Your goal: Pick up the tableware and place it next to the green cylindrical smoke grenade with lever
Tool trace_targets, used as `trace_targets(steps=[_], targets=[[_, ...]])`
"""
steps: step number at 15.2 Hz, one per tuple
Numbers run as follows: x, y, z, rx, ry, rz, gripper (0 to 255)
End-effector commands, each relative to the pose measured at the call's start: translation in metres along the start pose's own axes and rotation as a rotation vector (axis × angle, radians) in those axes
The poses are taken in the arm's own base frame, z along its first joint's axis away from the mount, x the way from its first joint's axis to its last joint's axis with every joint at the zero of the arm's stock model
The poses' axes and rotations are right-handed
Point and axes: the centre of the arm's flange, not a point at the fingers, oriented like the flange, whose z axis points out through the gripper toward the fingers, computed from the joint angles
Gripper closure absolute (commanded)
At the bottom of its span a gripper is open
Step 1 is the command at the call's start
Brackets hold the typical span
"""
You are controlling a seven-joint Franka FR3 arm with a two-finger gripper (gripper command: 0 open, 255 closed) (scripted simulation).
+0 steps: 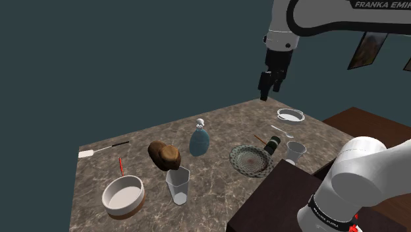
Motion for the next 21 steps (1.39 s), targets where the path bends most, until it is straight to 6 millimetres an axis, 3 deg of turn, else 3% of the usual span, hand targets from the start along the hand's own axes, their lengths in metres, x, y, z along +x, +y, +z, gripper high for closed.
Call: trace_targets(steps=[1, 21], targets=[[0.0, 0.0, 0.0, 0.0, 0.0, 0.0, 0], [0.099, -0.191, 0.159, -0.023, -0.015, 0.026, 0]])
